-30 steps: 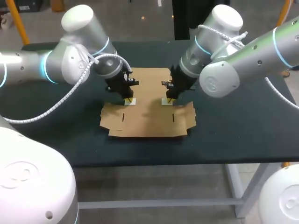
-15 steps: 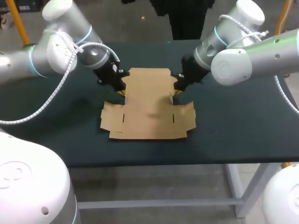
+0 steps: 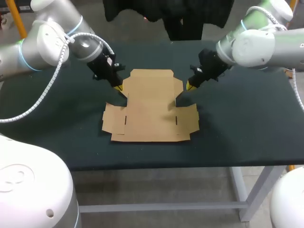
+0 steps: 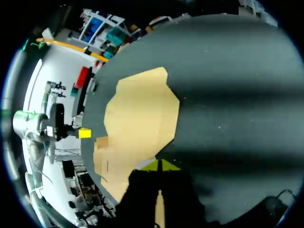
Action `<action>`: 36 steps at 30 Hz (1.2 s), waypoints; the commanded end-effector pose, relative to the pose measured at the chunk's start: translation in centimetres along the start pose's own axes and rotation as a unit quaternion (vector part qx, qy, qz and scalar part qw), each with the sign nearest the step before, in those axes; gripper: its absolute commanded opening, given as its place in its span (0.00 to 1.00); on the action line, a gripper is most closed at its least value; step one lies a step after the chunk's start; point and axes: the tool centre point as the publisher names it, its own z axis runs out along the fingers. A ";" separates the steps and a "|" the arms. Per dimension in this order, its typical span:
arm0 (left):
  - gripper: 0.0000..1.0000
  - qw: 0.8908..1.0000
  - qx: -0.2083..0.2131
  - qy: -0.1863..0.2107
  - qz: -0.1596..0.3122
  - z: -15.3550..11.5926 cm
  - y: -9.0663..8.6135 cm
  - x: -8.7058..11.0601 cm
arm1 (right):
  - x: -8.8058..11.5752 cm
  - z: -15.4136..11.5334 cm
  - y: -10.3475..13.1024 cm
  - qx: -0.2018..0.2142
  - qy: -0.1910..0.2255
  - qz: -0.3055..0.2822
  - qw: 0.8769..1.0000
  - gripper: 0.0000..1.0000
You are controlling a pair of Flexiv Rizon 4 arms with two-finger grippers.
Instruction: Assemble the packaging by folding the flat box into shape, placing the metal phone stand inside, and closing the box properly
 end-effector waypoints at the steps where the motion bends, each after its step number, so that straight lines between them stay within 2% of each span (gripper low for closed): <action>1: 0.00 1.000 0.004 0.006 0.001 -2.2 1.3 -0.3 | -0.3 -2.2 -0.5 0.007 0.030 -0.003 1.000 0.00; 15: 0.00 1.000 0.011 0.012 0.008 -5.8 4.7 0.2 | 0.1 -7.4 -3.4 -0.009 0.035 -0.008 0.999 0.00; 20: 0.00 1.000 0.015 0.013 0.013 -6.5 6.4 -0.2 | -0.2 -7.7 -5.2 -0.004 0.040 -0.002 0.999 0.00; 36: 0.00 0.999 0.025 0.033 0.006 -7.7 12.9 -1.7 | 1.1 -8.7 -12.6 -0.013 0.050 -0.010 0.999 0.00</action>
